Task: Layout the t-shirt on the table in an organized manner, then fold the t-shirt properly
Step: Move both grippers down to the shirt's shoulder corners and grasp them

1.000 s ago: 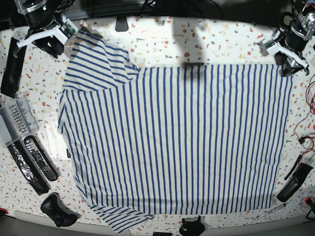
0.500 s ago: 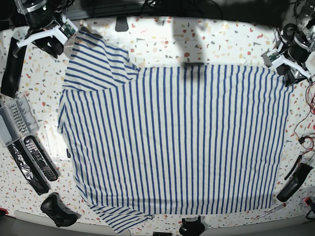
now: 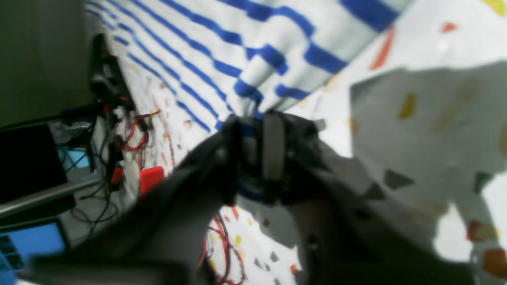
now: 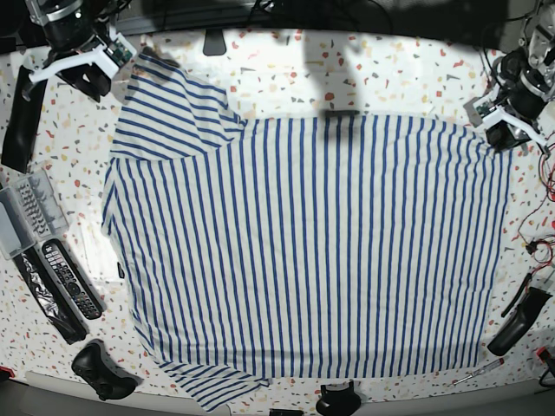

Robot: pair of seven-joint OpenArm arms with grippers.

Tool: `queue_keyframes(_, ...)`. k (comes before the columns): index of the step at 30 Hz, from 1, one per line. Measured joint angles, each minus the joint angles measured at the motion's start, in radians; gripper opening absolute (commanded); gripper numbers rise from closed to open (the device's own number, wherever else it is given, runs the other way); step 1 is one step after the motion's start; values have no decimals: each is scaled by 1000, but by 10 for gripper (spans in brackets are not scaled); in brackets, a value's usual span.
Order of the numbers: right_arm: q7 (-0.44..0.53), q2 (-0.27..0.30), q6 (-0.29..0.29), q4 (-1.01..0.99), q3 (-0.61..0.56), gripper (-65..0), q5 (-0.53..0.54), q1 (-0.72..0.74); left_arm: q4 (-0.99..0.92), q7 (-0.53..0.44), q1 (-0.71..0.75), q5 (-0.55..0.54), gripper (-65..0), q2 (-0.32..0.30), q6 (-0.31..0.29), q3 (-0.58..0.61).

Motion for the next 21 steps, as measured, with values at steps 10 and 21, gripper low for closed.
queue_keyframes(10, 0, 0, 0, 0, 0, -469, 0, 0, 0, -1, 1, 8, -650, 0, 1, 0)
queue_keyframes(21, 9, 101, 105, -42, -2, -351, -181, -16, 0, -1, 1, 8, -650, 0, 1, 0)
